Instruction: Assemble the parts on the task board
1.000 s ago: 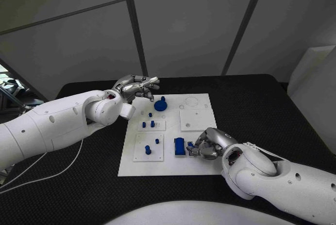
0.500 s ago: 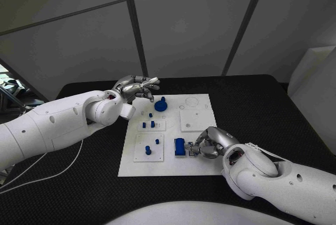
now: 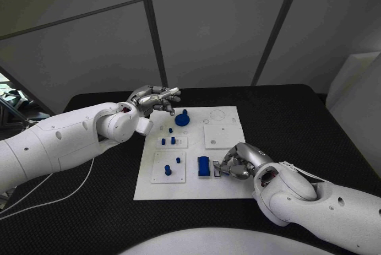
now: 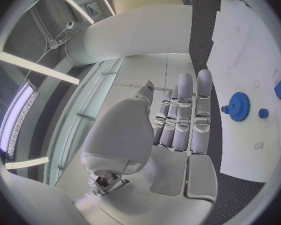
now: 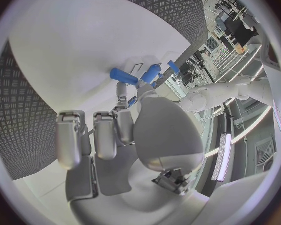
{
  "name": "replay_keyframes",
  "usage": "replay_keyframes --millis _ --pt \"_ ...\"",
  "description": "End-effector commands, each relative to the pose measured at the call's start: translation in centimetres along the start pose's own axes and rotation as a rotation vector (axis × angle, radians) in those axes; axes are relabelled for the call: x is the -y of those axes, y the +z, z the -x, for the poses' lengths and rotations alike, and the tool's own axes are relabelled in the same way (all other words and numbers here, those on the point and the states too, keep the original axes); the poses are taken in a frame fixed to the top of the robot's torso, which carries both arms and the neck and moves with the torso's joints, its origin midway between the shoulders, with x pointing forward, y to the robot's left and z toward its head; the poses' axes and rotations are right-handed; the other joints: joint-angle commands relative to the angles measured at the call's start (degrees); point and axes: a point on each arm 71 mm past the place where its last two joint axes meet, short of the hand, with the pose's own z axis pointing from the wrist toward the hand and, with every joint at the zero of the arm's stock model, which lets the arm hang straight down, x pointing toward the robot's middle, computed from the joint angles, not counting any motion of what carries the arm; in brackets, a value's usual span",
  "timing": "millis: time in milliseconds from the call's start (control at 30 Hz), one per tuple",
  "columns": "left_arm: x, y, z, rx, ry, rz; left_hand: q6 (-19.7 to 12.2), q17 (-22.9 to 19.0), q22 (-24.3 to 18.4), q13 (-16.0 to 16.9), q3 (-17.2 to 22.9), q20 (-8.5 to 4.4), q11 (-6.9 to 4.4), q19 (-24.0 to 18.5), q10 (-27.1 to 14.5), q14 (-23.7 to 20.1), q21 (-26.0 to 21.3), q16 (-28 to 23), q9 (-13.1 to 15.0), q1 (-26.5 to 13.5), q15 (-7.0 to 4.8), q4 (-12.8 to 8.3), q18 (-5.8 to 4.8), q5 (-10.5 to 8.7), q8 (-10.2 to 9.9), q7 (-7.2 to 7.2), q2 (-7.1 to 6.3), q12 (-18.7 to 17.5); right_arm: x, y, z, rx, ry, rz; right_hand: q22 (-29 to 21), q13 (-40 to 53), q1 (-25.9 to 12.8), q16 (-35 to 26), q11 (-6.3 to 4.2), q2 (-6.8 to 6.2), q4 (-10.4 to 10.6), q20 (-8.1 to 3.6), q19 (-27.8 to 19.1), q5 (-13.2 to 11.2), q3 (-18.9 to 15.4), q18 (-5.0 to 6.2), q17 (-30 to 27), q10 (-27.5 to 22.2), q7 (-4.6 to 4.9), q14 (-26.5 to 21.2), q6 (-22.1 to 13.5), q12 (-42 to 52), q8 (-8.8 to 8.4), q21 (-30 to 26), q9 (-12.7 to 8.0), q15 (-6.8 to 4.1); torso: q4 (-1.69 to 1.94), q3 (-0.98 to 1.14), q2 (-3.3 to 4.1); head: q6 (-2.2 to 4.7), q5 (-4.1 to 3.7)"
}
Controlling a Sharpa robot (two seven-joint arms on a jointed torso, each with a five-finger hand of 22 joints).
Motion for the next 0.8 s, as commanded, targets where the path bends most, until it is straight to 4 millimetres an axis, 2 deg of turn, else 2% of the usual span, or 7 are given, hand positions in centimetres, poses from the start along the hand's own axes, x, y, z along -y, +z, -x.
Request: replay_keyframes --millis 33,500,800 --pt "0.12 0.06 -0.13 -0.011 -0.006 -0.003 -0.4 -0.1 -0.1 0.0 -0.4 0.25 0.18 0.3 -0.4 -0.2 -0.3 -0.2 0.0 0.3 0.27 0.0 2.33 0.08 0.4 -0.08 0.40 0.2 -0.19 -0.01 -0.14 -0.022 -0.038 0.007 13.9 4.9 1.0 -0.2 -0.32 0.03 -0.5 -0.43 4.8 -0.4 0.0 -0.79 7.6 0.2 -0.28 4.5 0.1 0.2 0.29 -0.2 0.1 -0.29 0.00 -0.01 0.01 0.02 -0.07" --pt "0.12 0.04 -0.09 -0.009 -0.005 -0.002 -0.4 -0.1 -0.1 0.0 -0.5 0.26 0.20 0.3 -0.5 -0.2 -0.3 -0.2 0.0 0.3 0.29 0.0 2.33 0.08 0.4 -0.06 0.43 0.3 -0.11 0.15 -0.32 -0.041 -0.060 0.006 13.9 4.9 2.3 -0.2 -0.41 -0.20 -1.1 -0.52 4.7 -0.9 -0.2 -0.77 7.6 0.2 -0.37 4.5 0.1 0.2 0.37 -0.2 0.1 -0.37 -0.01 -0.03 -0.01 0.07 0.01" --pt "0.12 0.00 -0.05 -0.008 -0.005 -0.002 -0.4 -0.1 -0.1 0.0 -0.5 0.26 0.20 0.3 -0.5 -0.2 -0.3 -0.2 0.0 0.3 0.29 0.0 2.33 0.08 0.4 -0.06 0.43 0.3 -0.04 0.25 -0.33 -0.041 -0.076 0.006 13.9 5.0 3.3 -0.1 -0.62 0.68 -1.4 -0.62 4.8 -0.9 0.0 -0.78 7.7 0.3 -0.67 4.5 0.7 0.4 0.74 -0.2 0.3 -0.50 0.01 0.01 0.02 0.04 0.02"
